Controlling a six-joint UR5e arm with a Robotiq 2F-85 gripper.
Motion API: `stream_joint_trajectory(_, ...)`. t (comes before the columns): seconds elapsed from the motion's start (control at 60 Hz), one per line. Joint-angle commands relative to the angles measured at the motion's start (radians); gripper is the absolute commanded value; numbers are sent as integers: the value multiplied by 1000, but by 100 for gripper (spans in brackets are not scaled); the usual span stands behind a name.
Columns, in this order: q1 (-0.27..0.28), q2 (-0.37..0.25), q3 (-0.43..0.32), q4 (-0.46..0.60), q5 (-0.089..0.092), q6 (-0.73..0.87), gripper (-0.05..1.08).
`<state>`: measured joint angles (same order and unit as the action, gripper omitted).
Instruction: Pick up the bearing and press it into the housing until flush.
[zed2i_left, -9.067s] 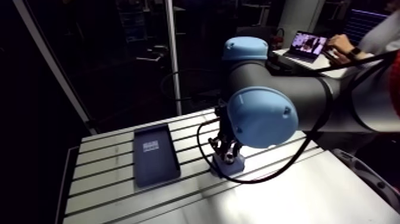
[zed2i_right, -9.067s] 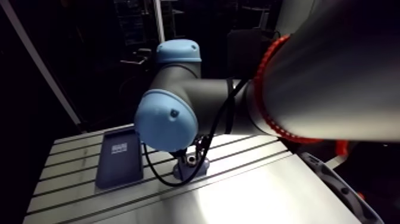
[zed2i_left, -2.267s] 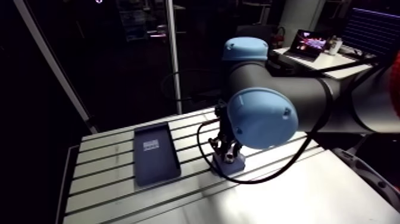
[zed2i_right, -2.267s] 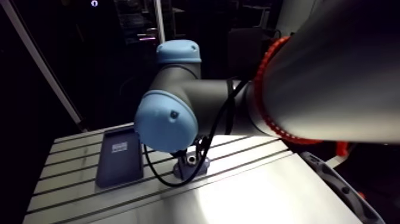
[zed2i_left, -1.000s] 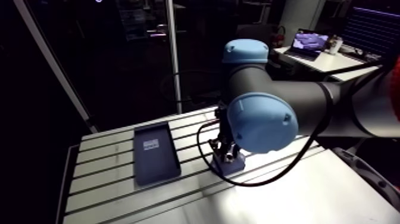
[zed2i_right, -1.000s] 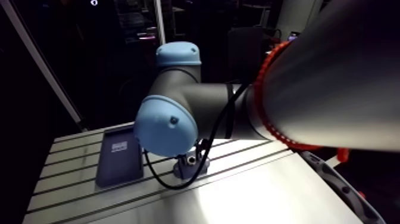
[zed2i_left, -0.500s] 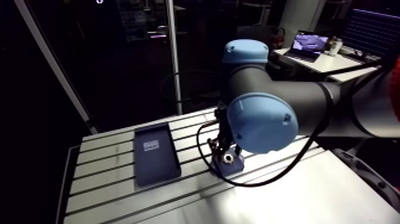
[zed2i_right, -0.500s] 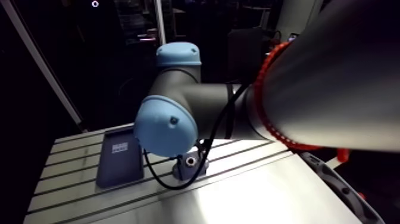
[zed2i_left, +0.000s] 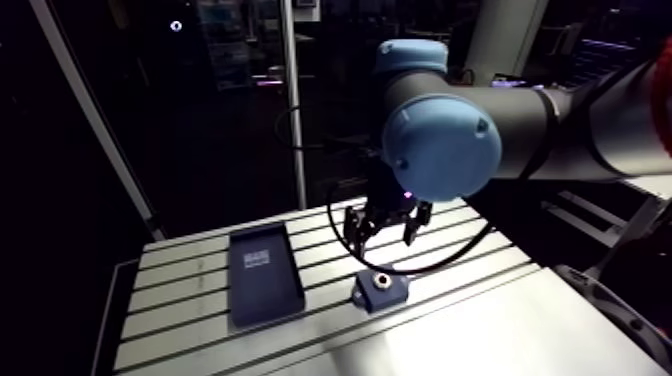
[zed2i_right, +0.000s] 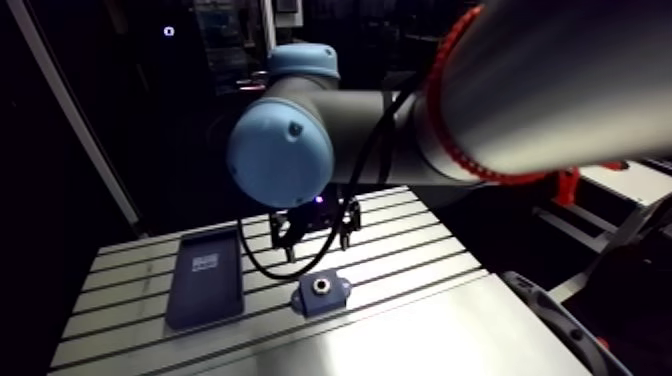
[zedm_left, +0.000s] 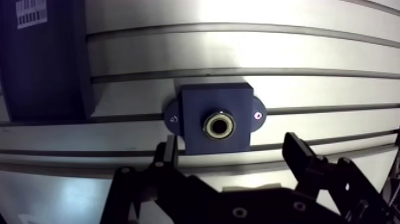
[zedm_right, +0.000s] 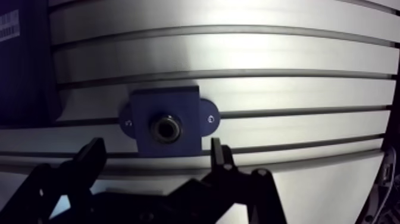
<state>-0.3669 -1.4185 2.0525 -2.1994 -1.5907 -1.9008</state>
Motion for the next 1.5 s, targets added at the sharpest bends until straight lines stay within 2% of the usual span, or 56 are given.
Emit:
stream_joint_trajectory(0.017, 0, -6, -61, 90, 1, 30, 93)
stream_joint_trajectory(0.3, 0, 9, -47, 82, 1, 34, 102)
stream_joint_trajectory(0.833, 2, 19, -38, 82, -2, 33, 104)
stream_joint_trajectory(1.033, 2, 47, -17, 76, -4, 35, 105)
stream_joint_trajectory(1.233, 2, 67, 18, -18, -10, 30, 106)
stream_joint_trajectory(1.5, 2, 75, 25, -27, -10, 30, 107)
